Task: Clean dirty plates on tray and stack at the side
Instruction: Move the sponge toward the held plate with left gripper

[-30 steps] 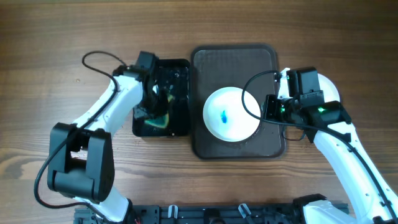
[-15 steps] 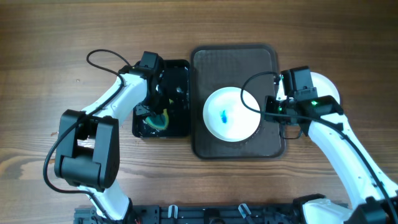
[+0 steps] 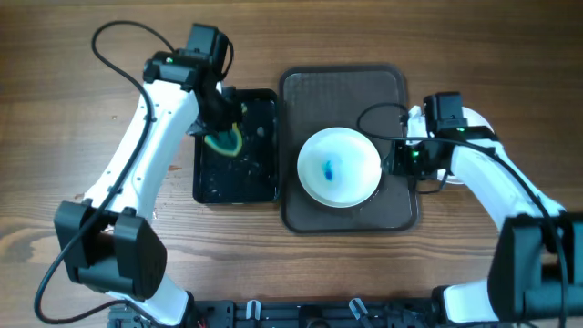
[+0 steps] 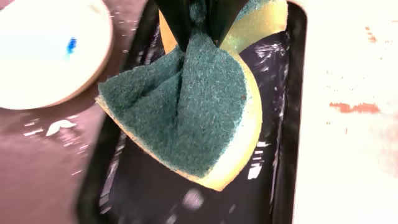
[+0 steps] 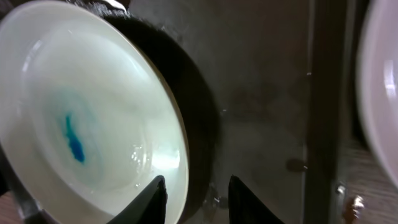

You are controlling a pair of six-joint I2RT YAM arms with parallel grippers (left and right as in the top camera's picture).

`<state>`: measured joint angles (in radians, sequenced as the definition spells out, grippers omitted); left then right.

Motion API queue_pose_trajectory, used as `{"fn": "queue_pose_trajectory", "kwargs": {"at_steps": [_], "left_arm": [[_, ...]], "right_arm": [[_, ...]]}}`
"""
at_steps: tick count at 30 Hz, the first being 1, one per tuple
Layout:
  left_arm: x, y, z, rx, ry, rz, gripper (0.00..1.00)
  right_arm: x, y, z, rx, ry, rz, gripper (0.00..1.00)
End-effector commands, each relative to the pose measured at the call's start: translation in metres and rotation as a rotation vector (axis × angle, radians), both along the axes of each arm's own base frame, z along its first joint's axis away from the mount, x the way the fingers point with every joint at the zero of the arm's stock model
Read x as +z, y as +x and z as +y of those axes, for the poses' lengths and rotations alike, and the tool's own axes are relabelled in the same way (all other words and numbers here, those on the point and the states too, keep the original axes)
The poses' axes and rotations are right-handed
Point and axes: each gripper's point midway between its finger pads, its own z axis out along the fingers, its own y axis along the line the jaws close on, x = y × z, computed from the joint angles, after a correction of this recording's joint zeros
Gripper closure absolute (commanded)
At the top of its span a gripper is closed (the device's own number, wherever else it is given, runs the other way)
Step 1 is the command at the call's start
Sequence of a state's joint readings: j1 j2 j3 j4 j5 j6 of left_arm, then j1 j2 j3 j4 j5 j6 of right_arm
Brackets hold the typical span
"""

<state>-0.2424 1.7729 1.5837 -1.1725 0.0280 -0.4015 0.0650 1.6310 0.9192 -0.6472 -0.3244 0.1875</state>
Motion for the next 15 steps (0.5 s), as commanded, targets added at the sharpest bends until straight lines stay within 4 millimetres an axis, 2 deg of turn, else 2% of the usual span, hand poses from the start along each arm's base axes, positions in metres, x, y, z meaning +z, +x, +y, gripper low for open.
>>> {"fn": "queue_pose_trajectory", "kwargs": {"at_steps": [1,2,6,8,10,11,13,15], "left_arm": [[0.017,0.001,-0.018,-0.026,-0.102,-0.025,0.96],[0.017,0.001,-0.019,-0.027,-0.104,-0.024,0.96],[0.016,-0.001,-0.027,-0.05,-0.105,-0.025,0.96],[0.013,0.0,-0.038,-0.051,-0.113,-0.032,0.96],[0.007,0.002,-0.055,-0.039,-0.135,-0.038,0.96],[0.002,0.001,-0.073,-0.063,-0.162,-0.041,0.96],[-0.005,0.001,-0.095,-0.083,-0.194,-0.039,0.96],[-0.018,-0.001,-0.13,-0.118,-0.229,-0.033,0.96]], "right_arm": [[-0.019,0.002,0.015,0.062,0.024,0.018,0.66],[-0.023,0.004,0.016,0.066,0.018,0.019,0.67],[-0.034,0.012,0.02,0.058,-0.001,0.005,0.92],[-0.037,0.016,0.01,-0.022,-0.063,0.011,0.96],[-0.04,0.017,-0.006,-0.102,-0.145,0.023,0.96],[-0.041,0.015,-0.009,-0.123,-0.159,0.035,0.95],[-0.042,0.013,-0.009,-0.115,-0.162,0.04,0.96],[-0.042,0.012,-0.009,-0.113,-0.163,0.044,0.96]]}}
